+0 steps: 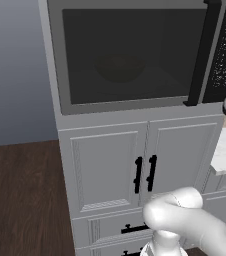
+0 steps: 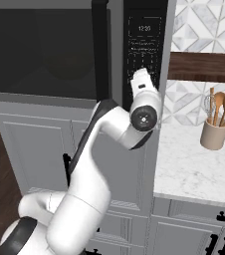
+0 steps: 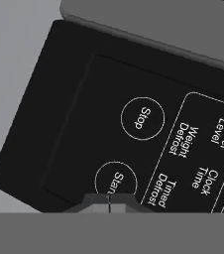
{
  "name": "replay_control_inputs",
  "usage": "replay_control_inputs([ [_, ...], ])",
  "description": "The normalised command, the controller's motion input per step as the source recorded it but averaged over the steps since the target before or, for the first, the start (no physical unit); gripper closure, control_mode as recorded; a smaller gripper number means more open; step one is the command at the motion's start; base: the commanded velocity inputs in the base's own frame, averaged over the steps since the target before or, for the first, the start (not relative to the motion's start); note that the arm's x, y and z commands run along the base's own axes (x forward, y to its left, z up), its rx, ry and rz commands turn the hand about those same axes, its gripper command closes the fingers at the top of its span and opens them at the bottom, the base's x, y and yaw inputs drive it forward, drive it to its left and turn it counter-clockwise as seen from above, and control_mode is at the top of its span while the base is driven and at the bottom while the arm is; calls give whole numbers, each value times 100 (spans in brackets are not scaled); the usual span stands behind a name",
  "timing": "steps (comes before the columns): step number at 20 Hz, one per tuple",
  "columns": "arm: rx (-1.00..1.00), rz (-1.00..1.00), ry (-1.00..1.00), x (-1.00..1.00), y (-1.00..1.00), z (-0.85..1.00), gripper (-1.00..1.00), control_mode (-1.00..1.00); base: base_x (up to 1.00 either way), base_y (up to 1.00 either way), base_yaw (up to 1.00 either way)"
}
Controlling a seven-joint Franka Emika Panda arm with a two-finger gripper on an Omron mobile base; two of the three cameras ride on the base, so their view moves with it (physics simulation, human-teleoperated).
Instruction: Open the microwave, place the bowl with waffle inside the microwave, then close the microwave door and turn it on.
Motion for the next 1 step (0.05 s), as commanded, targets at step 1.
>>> replay_control_inputs([
  [1,-14,0,5,100,64,-52,100,-100,0,0,0],
])
